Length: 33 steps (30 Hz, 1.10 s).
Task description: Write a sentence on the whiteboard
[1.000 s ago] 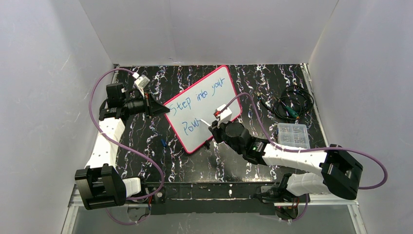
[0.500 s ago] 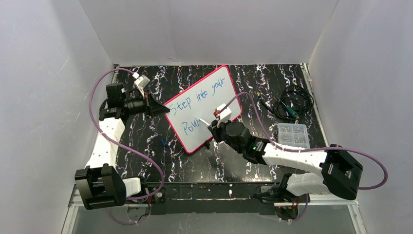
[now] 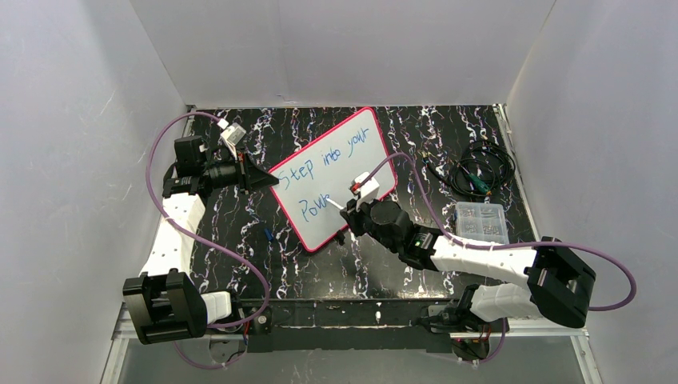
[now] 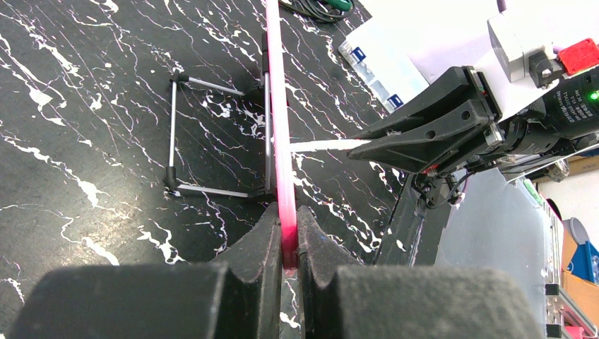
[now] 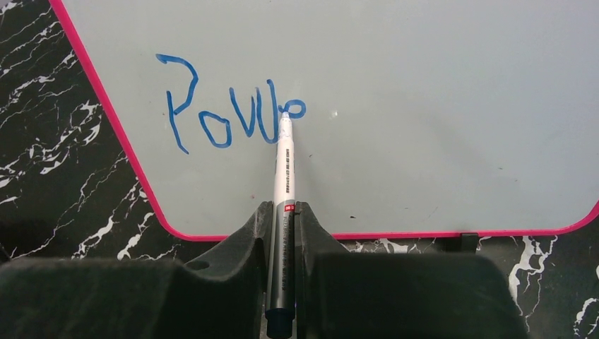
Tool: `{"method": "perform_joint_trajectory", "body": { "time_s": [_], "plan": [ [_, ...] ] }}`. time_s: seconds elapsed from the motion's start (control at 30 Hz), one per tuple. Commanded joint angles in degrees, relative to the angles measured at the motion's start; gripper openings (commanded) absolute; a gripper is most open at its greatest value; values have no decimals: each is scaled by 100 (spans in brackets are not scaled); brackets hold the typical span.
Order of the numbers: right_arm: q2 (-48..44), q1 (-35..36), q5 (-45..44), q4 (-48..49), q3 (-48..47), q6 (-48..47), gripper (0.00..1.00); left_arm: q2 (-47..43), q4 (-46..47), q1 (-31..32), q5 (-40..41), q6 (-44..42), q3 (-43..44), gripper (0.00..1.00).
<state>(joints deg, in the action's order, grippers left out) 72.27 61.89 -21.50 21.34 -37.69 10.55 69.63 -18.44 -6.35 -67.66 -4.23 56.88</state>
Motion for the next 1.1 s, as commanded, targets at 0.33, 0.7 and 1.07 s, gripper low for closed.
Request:
{"method": "perform_joint_trajectory", "body": {
  "time_s": [0.33, 0.7, 1.07],
  "plan": [
    [16, -10, -129, -271, 72, 117, 1, -212, -135, 77, -459, -147, 41, 0],
    [-86, -10, -478, -359, 12, 97, 1, -205, -134, 78, -459, -145, 49, 0],
    [-472, -10, -617, -74, -22, -35, 1, -199, -134, 81, -466, -144, 50, 0]
  ]
}}
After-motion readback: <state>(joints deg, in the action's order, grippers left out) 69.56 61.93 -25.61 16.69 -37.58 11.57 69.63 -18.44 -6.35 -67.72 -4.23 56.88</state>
